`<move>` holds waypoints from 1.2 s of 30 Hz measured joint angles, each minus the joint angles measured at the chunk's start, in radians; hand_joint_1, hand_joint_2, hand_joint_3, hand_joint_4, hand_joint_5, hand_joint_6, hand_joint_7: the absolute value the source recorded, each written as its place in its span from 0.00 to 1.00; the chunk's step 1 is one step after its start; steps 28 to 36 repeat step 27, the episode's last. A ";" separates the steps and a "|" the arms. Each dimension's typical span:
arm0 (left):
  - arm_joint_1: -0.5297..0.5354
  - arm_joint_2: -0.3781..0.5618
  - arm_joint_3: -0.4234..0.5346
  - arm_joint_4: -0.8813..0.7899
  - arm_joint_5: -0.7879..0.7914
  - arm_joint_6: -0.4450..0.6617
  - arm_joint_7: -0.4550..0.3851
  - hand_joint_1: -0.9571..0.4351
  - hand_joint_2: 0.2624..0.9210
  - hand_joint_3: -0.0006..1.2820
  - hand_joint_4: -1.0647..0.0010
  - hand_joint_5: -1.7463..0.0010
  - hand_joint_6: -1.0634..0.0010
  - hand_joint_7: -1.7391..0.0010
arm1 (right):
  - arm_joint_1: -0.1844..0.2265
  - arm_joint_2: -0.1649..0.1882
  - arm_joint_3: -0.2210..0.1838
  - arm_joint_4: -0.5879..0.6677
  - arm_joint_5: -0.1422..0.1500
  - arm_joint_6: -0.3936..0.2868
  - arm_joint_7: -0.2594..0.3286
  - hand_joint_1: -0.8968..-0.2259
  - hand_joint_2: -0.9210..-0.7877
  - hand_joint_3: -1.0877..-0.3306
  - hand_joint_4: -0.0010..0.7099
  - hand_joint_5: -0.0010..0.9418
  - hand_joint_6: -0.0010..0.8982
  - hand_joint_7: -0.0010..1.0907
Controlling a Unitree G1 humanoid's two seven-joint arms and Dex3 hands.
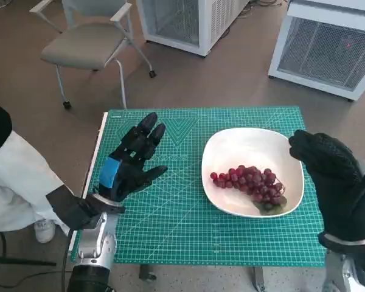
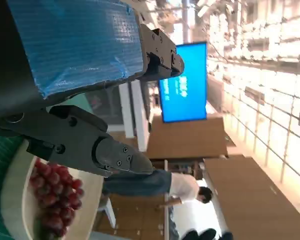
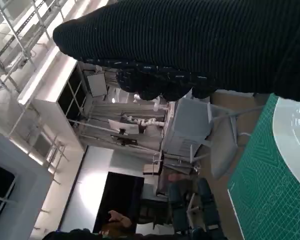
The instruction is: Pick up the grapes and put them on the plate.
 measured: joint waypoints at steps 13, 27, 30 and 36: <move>0.061 0.002 -0.005 -0.059 0.003 0.031 0.001 0.46 1.00 0.03 0.71 0.99 0.65 1.00 | -0.005 -0.006 -0.001 0.016 0.000 0.002 0.012 0.68 0.00 0.61 0.59 0.70 0.20 0.87; 0.098 0.002 -0.008 -0.128 0.003 0.061 0.004 0.46 1.00 0.03 0.70 0.99 0.65 1.00 | -0.017 -0.006 -0.001 0.023 0.000 0.007 0.022 0.69 0.00 0.61 0.59 0.69 0.20 0.87; 0.098 0.002 -0.008 -0.128 0.003 0.061 0.004 0.46 1.00 0.03 0.70 0.99 0.65 1.00 | -0.017 -0.006 -0.001 0.023 0.000 0.007 0.022 0.69 0.00 0.61 0.59 0.69 0.20 0.87; 0.098 0.002 -0.008 -0.128 0.003 0.061 0.004 0.46 1.00 0.03 0.70 0.99 0.65 1.00 | -0.017 -0.006 -0.001 0.023 0.000 0.007 0.022 0.69 0.00 0.61 0.59 0.69 0.20 0.87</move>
